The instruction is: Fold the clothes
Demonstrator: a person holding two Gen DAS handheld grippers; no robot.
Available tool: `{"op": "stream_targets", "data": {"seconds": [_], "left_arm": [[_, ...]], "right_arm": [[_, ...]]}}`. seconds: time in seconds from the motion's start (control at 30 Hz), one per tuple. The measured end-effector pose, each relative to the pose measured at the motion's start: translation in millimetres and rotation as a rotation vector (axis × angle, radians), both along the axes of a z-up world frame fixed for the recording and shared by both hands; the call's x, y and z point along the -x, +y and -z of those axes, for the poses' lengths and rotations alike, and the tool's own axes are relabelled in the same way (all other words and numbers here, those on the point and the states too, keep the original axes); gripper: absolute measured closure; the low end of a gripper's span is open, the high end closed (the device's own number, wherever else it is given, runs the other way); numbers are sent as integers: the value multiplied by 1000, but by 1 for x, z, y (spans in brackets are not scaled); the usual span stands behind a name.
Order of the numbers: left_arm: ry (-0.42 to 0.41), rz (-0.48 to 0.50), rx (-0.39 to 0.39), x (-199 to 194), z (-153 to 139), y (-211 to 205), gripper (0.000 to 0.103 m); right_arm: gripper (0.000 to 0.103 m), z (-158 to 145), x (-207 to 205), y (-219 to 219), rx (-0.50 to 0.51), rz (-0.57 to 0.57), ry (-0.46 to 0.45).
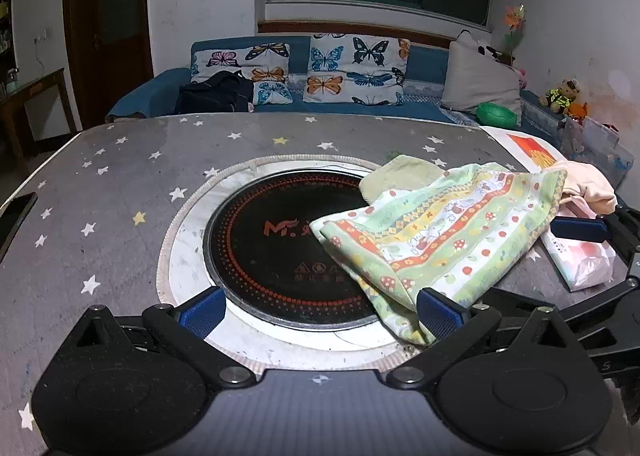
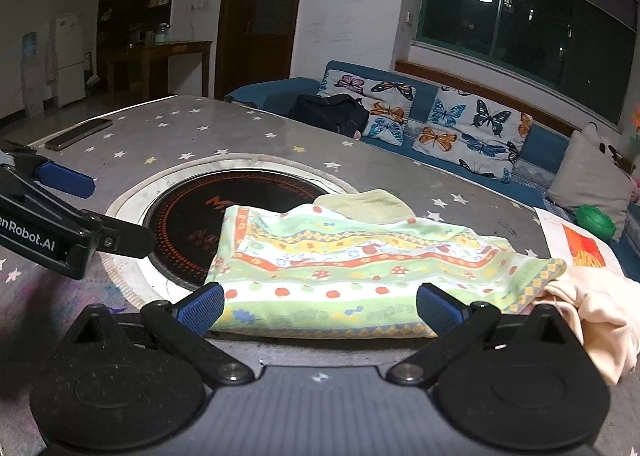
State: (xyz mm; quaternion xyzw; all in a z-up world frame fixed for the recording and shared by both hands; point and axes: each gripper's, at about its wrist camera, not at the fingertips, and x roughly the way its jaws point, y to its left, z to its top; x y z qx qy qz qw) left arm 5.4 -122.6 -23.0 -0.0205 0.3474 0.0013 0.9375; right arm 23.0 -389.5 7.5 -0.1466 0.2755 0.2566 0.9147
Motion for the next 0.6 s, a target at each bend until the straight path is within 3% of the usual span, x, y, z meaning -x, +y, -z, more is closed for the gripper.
{"op": "stream_targets", "data": {"seconds": [0.6], "left_arm": [[14, 19, 6, 9, 5, -4, 0]], "right_arm": [[0, 5, 10, 2, 2, -23, 16]]}}
